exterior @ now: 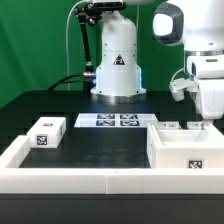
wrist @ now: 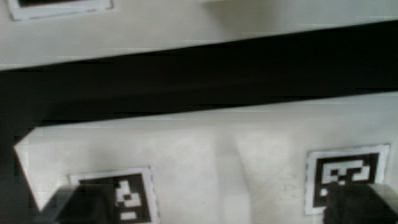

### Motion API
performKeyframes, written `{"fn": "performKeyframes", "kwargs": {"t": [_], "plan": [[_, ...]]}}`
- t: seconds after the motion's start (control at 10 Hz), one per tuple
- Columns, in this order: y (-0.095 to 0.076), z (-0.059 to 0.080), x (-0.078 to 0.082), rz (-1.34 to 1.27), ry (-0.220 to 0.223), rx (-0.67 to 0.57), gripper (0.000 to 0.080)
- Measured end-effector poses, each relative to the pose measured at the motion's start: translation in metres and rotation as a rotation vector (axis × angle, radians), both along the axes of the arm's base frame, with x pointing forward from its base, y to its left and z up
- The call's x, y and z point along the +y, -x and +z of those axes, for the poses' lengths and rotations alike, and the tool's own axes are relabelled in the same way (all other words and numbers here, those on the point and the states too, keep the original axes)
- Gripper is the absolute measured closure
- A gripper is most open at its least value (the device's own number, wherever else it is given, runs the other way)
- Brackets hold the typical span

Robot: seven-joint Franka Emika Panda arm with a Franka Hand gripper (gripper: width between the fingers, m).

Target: Assemble cabinet

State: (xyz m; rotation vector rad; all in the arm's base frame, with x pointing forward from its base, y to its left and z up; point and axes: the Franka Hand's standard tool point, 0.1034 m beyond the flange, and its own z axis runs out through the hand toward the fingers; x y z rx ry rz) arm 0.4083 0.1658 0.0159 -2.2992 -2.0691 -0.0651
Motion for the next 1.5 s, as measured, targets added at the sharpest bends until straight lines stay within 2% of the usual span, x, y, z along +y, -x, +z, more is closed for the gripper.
{"fn": "performKeyframes", "kwargs": {"t": [0.3,0.8,1.0,1.3,1.5], "plan": [[0.002,-0.004,-0.001,-0.002,0.000,0.007,0.0732],[0.002,-0.003,-0.001,-0.003,0.000,0.007,0.0731],[0.001,0.018,-0.004,-0.022,0.024,0.002,0.0731],[-0.005,0.041,-0.016,-0.019,0.053,-0.005,0.0731],[-0.011,0.038,-0.041,-0.008,0.057,-0.001,0.0731]]}}
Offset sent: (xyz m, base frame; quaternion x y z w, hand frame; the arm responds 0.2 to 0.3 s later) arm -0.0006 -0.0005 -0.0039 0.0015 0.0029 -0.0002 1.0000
